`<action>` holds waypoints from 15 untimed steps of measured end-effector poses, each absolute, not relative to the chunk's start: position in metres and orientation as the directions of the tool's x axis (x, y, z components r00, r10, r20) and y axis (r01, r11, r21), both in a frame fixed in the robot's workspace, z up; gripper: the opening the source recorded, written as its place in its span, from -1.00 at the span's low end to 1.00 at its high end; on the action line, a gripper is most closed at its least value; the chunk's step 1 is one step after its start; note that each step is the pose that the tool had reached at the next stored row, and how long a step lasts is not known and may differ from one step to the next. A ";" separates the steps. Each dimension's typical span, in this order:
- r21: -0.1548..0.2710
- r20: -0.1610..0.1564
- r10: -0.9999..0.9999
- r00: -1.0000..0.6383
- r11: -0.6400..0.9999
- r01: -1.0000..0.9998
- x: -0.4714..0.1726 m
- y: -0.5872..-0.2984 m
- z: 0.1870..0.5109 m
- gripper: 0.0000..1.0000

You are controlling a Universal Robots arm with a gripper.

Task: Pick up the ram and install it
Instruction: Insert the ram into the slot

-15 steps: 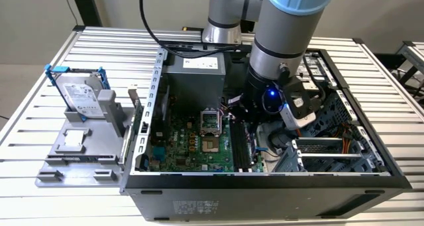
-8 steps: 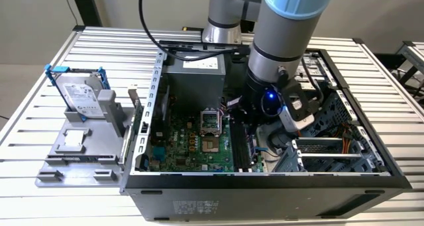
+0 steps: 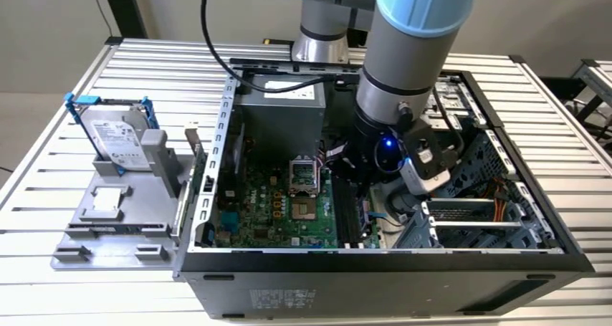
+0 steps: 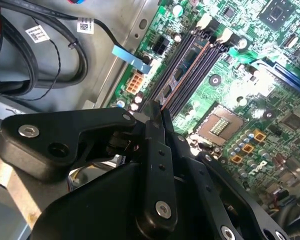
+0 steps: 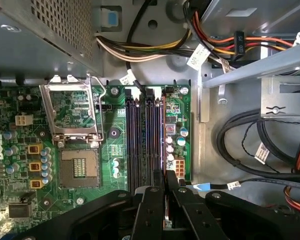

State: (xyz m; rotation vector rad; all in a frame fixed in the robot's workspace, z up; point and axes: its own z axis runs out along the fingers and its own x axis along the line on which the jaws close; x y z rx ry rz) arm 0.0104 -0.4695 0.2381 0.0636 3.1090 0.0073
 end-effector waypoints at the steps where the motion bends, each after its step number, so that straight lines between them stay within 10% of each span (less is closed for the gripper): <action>1: 0.005 -0.032 0.041 -0.999 0.999 0.041 0.010 -0.470 0.238 -1.00; 15: 0.005 -0.031 0.044 -0.999 0.999 0.044 0.010 -0.471 0.226 -1.00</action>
